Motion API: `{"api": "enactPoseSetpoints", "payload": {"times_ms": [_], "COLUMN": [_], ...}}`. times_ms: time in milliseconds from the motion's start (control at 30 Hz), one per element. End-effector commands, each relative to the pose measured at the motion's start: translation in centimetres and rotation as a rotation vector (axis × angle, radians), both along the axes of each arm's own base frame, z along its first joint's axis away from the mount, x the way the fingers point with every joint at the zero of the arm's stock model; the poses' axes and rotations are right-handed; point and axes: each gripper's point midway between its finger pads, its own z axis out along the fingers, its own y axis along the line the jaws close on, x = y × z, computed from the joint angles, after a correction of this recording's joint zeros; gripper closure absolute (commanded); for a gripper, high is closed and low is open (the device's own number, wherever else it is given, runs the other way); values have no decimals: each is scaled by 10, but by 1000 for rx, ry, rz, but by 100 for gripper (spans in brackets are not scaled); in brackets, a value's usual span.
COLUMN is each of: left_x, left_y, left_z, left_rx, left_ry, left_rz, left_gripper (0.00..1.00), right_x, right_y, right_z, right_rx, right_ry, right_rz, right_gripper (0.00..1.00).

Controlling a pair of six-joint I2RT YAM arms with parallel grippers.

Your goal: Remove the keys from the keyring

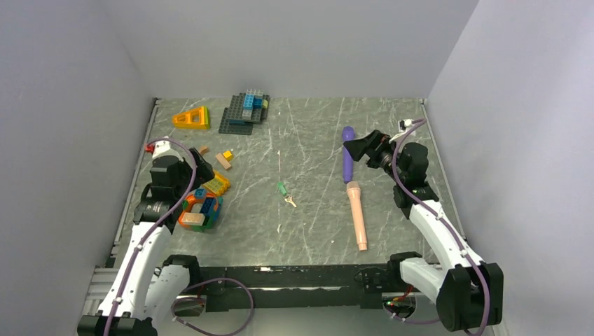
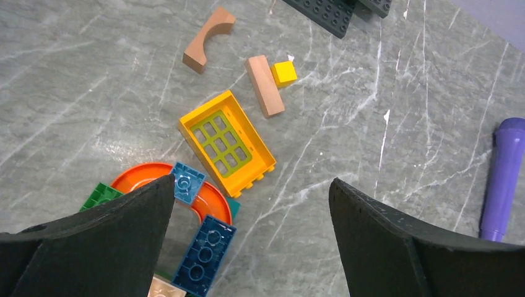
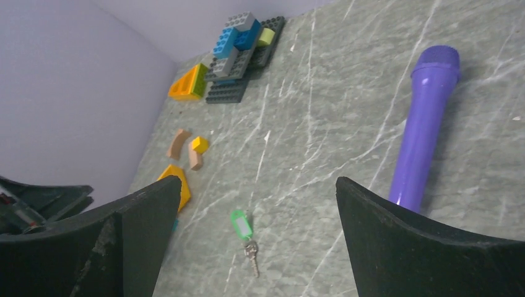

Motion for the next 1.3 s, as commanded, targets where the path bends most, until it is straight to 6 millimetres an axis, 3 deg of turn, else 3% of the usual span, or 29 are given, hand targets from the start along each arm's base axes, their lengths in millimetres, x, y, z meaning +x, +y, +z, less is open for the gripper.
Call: {"api": "enactPoseSetpoints", "payload": {"times_ms": [0, 100, 233, 400, 533, 633, 833, 1067, 1267], "left_x": [-1, 4, 8, 13, 18, 27, 38, 47, 52], "left_y": [-8, -11, -32, -80, -119, -156, -216, -254, -264], "left_z": [2, -7, -14, -20, -34, -40, -67, -93, -113], "left_rx": [-68, -123, -115, -124, -38, -66, -92, -99, -45], "left_ry": [-17, -46, -67, -113, -51, -27, 35, 103, 189], "left_rz": [2, 14, -149, -402, -483, -582, -701, -752, -727], "left_gripper": [2, 2, 2, 2, 2, 1, 10, 19, 29], "right_x": [-13, -19, -19, -28, -39, -43, -53, -60, -64], "right_y": [9, 5, 2, 1, 12, 18, 29, 33, 32], "right_z": [23, -2, -23, -45, -44, -45, -46, -46, -46], "right_rx": [117, 147, 83, 15, 5, -14, -72, -88, -99], "right_ry": [-65, 0, 60, 136, 95, 105, 106, 114, 114], "right_rz": [39, 15, 33, 52, 119, 145, 186, 206, 211], "right_gripper": [0, 0, 0, 0, 0, 0, 0, 1, 1]}}
